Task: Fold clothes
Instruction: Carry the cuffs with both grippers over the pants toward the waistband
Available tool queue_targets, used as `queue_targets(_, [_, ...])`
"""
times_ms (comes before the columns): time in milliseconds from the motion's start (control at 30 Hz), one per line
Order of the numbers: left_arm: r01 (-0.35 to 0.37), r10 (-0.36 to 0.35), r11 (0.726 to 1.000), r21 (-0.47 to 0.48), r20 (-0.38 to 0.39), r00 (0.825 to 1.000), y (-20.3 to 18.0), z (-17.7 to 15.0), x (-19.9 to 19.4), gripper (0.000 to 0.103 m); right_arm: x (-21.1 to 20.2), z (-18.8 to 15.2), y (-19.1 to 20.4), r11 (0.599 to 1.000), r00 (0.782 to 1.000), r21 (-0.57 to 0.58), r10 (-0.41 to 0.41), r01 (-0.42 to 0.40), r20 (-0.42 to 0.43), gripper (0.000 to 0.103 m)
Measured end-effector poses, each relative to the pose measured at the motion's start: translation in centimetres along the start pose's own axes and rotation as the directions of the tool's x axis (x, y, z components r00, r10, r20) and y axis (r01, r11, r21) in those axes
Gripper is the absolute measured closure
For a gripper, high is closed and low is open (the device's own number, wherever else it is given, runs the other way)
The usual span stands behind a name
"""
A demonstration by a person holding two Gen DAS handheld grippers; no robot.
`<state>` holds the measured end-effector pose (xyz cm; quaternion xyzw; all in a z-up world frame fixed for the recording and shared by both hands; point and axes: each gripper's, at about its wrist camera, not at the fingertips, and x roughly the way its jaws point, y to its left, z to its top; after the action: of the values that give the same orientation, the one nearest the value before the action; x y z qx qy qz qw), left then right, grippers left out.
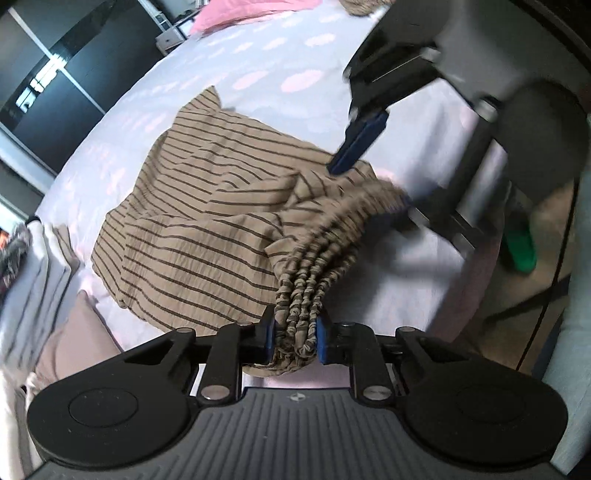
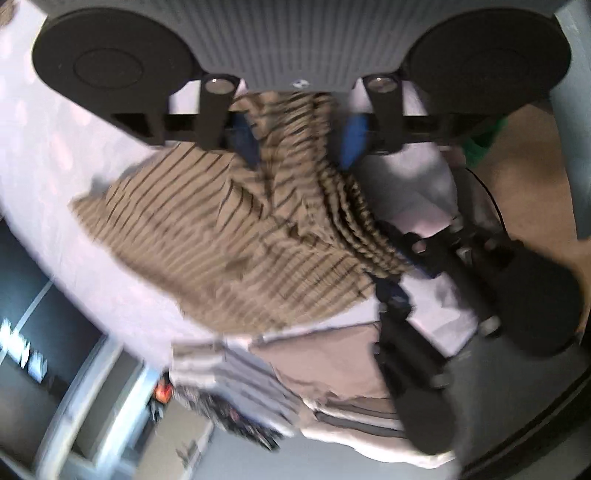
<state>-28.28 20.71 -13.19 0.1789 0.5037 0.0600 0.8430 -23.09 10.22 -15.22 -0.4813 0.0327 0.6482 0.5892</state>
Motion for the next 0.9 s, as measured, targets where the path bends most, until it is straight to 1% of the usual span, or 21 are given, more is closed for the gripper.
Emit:
queue_targets(33, [0.007, -0.007, 1.0, -0.017, 0.003, 1.0, 0.3, 0.1, -0.1, 0.085, -0.2, 0.0, 0.7, 0.999, 1.0, -0.05, -0.022, 0.022, 0.004, 0.029])
queue_targets(67, [0.013, -0.013, 0.999, -0.035, 0.005, 1.0, 0.6, 0.1, -0.3, 0.085, -0.3, -0.1, 1.3, 0.994, 0.999, -0.099, -0.043, 0.044, 0.01, 0.027])
queue_targets(133, [0.026, -0.026, 0.997, -0.07, 0.011, 1.0, 1.2, 0.2, -0.6, 0.086, -0.6, -0.2, 2.6, 0.976, 0.996, -0.197, -0.085, 0.088, 0.024, 0.027])
queue_targets(200, [0.038, -0.037, 0.994, -0.099, 0.016, 0.999, 1.9, 0.2, -0.7, 0.086, -1.0, -0.3, 3.9, 0.947, 0.991, -0.292, -0.125, 0.132, 0.042, 0.027])
queue_targets(233, [0.044, -0.043, 0.993, -0.113, 0.018, 0.999, 2.2, 0.3, -0.7, 0.086, -1.0, -0.3, 4.3, 0.937, 0.989, -0.317, -0.139, 0.147, 0.049, 0.028])
queue_targets(300, [0.057, -0.054, 0.989, -0.133, 0.023, 0.998, 2.6, 0.3, -0.6, 0.086, -0.9, -0.5, 4.1, 0.933, 0.987, -0.32, -0.154, 0.163, 0.053, 0.029])
queue_targets(400, [0.065, -0.062, 0.988, -0.14, 0.024, 0.998, 2.8, 0.3, -0.6, 0.086, -0.7, -0.8, 3.9, 0.927, 0.983, -0.325, -0.176, 0.186, 0.06, 0.029])
queue_targets(433, [0.066, -0.064, 0.988, -0.143, 0.024, 0.998, 2.8, 0.3, -0.7, 0.086, -0.6, -0.9, 3.8, 0.925, 0.981, -0.327, -0.183, 0.194, 0.063, 0.034])
queue_targets(467, [0.068, -0.066, 0.987, -0.147, 0.024, 0.998, 2.9, 0.3, -0.7, 0.086, -0.6, -1.0, 3.8, 0.923, 0.98, -0.329, -0.191, 0.201, 0.065, 0.044])
queue_targets(500, [0.069, -0.066, 0.986, -0.151, 0.025, 0.998, 2.9, 0.3, -0.8, 0.086, -0.5, -1.1, 3.7, 0.92, 0.978, -0.33, -0.198, 0.209, 0.067, 0.049])
queue_targets(567, [0.069, -0.066, 0.985, -0.161, 0.027, 0.997, 3.2, 0.3, -0.8, 0.086, -0.4, -1.3, 3.5, 0.916, 0.974, -0.333, -0.213, 0.224, 0.072, 0.068])
queue_targets(633, [0.068, -0.064, 0.984, -0.165, 0.031, 0.997, 3.4, 0.3, -0.9, 0.086, -0.3, -1.5, 3.4, 0.911, 0.971, -0.336, -0.227, 0.24, 0.077, 0.068])
queue_targets(667, [0.067, -0.062, 0.984, -0.164, 0.034, 0.998, 3.5, 0.3, -1.0, 0.086, -0.2, -1.6, 3.3, 0.908, 0.969, -0.338, -0.234, 0.247, 0.08, 0.07])
queue_targets(700, [0.066, -0.061, 0.985, -0.161, 0.038, 0.997, 3.5, 0.3, -1.1, 0.086, -0.4, -1.5, 3.0, 0.914, 0.969, -0.323, -0.234, 0.246, 0.078, 0.071])
queue_targets(800, [0.07, -0.063, 0.987, -0.145, 0.052, 0.997, 3.6, 0.4, -1.7, 0.086, -1.8, -0.7, 1.4, 0.951, 0.977, -0.225, -0.202, 0.211, 0.063, 0.074])
queue_targets(900, [0.079, -0.07, 0.989, -0.127, 0.072, 0.995, 3.6, 0.6, -2.7, 0.086, -3.3, 0.0, -0.4, 0.977, 0.986, -0.138, -0.159, 0.164, 0.048, 0.077])
